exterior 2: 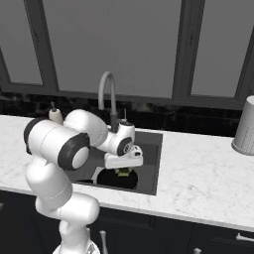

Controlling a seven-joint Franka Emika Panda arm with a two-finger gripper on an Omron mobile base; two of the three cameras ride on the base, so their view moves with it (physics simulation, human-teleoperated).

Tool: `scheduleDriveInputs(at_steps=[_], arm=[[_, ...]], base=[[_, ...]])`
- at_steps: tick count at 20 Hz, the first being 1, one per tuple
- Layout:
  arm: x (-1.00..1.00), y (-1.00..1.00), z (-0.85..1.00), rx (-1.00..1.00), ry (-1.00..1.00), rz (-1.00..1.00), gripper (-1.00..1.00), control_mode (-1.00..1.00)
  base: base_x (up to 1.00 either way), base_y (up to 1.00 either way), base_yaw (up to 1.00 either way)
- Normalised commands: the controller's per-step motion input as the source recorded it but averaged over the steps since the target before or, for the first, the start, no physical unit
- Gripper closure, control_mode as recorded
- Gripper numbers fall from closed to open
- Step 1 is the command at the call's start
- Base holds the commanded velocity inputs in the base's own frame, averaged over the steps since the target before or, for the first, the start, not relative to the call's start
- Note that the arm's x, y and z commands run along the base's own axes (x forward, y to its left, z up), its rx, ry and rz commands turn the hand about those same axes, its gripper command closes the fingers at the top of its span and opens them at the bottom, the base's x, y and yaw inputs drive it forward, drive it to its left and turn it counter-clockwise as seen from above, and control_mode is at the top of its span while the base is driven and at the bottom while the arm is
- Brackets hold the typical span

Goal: Pick the pan and sponge and place them into the sink. Then turn on the water.

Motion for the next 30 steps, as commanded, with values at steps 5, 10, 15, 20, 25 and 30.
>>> scheduleDriveInputs(at_steps=[5, 10, 15, 20, 25, 30], arm=[[0.13, 0.21, -0.46, 0.0, -0.01, 0.0, 1.0, -1.0], [0.12, 0.1, -0.42, 0.0, -0.01, 0.0, 1.0, -1.0], [0.14, 0.02, -0.39, 0.0, 0.0, 0.0, 1.0, -1.0], [0.07, 0.0, -0.35, 0.0, -0.01, 0.0, 1.0, -1.0], [0.08, 0.01, -0.33, 0.0, -0.03, 0.0, 1.0, -1.0], [0.17, 0.06, -0.22, 0.0, -0.01, 0.0, 1.0, -1.0]], base=[[0.0, 0.0, 0.0], [0.0, 0.0, 0.0], [0.0, 0.0, 0.0], [0.0, 0.0, 0.0], [0.0, 0.0, 0.0], [0.0, 0.0, 0.0]])
